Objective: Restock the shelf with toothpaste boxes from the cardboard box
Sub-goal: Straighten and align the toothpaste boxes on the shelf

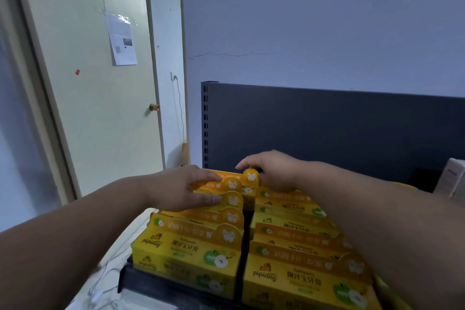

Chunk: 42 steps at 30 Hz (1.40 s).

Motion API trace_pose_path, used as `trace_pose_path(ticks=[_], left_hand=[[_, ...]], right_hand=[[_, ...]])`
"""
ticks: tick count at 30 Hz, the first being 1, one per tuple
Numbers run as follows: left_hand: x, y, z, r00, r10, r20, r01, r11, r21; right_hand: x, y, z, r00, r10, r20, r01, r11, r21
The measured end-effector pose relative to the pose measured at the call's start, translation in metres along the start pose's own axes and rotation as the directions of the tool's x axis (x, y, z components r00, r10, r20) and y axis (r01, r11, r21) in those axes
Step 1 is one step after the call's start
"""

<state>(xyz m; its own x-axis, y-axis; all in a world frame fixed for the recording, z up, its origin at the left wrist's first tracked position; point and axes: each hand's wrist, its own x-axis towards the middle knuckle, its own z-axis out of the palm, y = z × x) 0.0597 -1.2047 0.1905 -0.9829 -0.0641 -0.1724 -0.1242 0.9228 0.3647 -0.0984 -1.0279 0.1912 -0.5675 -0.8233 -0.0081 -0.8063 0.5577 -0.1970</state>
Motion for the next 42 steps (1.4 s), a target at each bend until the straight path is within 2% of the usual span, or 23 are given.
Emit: trace_pose_path(ticks=[9, 16, 20, 25, 29, 32, 36, 39, 42], left_hand=[[-0.008, 0.000, 0.013, 0.997, -0.014, -0.070, 0.014, 1.000, 0.010], [-0.007, -0.001, 0.012, 0.998, -0.031, -0.046, 0.032, 0.999, 0.019], [-0.006, 0.005, 0.006, 0.998, 0.008, -0.061, -0.009, 1.000, -0.021], [0.008, 0.041, 0.010, 0.970, 0.152, -0.190, -0.117, 0.977, 0.181], [0.016, 0.076, 0.018, 0.967, 0.230, -0.112, -0.187, 0.934, 0.305], [0.023, 0.082, 0.023, 0.976, 0.208, -0.061, -0.175, 0.922, 0.344], [0.027, 0.078, 0.021, 0.981, 0.142, -0.129, -0.091, 0.938, 0.335], [0.026, 0.066, 0.021, 0.986, 0.074, -0.147, -0.030, 0.959, 0.281], [0.021, 0.056, 0.022, 0.995, 0.034, -0.097, -0.021, 0.991, 0.134]], right_hand=[[0.007, -0.018, 0.002, 1.000, -0.007, -0.023, 0.007, 1.000, 0.024], [-0.007, -0.016, -0.003, 1.000, -0.014, -0.024, 0.016, 0.997, 0.077], [-0.035, 0.001, -0.018, 0.999, 0.042, -0.028, -0.039, 0.994, 0.102], [-0.070, 0.034, -0.029, 0.987, 0.159, -0.036, -0.157, 0.986, 0.060], [-0.085, 0.046, -0.026, 0.977, 0.210, -0.022, -0.209, 0.977, 0.038], [-0.087, 0.049, -0.022, 0.977, 0.209, -0.031, -0.208, 0.978, 0.033], [-0.089, 0.054, -0.020, 0.977, 0.202, -0.075, -0.200, 0.979, 0.030], [-0.087, 0.059, -0.020, 0.960, 0.251, -0.128, -0.251, 0.968, 0.015], [-0.082, 0.057, -0.016, 0.956, 0.292, -0.019, -0.293, 0.956, -0.035]])
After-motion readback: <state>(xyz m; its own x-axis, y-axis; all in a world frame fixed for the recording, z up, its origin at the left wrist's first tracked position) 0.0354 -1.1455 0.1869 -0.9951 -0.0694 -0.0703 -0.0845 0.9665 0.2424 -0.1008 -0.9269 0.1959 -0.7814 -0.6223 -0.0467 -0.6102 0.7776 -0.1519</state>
